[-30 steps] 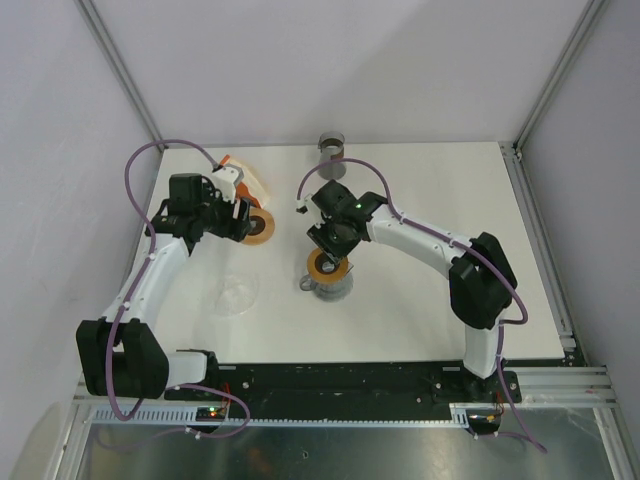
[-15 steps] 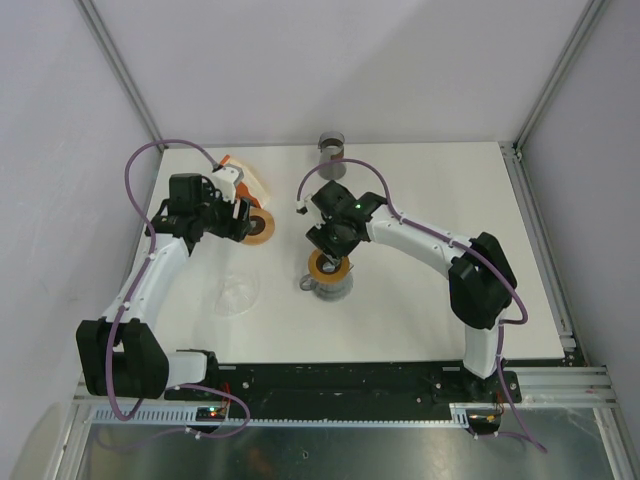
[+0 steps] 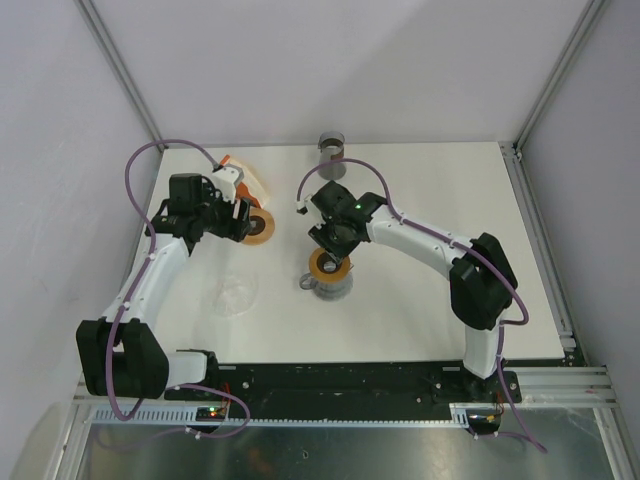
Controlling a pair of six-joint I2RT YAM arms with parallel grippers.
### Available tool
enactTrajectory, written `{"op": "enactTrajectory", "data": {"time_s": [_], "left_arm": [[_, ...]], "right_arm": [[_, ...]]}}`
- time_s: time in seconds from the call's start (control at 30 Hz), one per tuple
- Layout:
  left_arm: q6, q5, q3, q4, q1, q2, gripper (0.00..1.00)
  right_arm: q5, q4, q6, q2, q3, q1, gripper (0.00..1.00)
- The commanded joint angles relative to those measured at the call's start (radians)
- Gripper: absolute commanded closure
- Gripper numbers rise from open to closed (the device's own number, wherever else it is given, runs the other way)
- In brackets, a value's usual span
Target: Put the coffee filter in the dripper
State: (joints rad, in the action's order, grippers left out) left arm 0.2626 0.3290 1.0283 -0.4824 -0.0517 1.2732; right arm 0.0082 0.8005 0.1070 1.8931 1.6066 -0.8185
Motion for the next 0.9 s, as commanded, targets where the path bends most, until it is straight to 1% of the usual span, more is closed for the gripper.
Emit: {"op": "enactTrajectory", "data": {"time_s": [0.0,0.63,0.77,0.87], "left_arm": [[0.015,0.017,0.000,0.006,0.003,-0.031,0.23],[0.021,0.018,-0.002,0.004,0.003,-0.035,0.23],[0.021,0.018,-0.003,0.003,0.003,-0.035,0.23],[0.023,0.018,-0.004,0.002,0.004,-0.036,0.23]], "right_arm": [[0.030,0.024,0.007,-0.052,0.011,-0.005,0.62],[0.006,-0.005,0.002,-0.106,-0.027,0.001,0.61],[-0.024,-0.010,0.002,-0.093,-0.037,0.000,0.58],[-0.032,-0.009,0.003,-0.080,-0.037,-0.001,0.55]]}}
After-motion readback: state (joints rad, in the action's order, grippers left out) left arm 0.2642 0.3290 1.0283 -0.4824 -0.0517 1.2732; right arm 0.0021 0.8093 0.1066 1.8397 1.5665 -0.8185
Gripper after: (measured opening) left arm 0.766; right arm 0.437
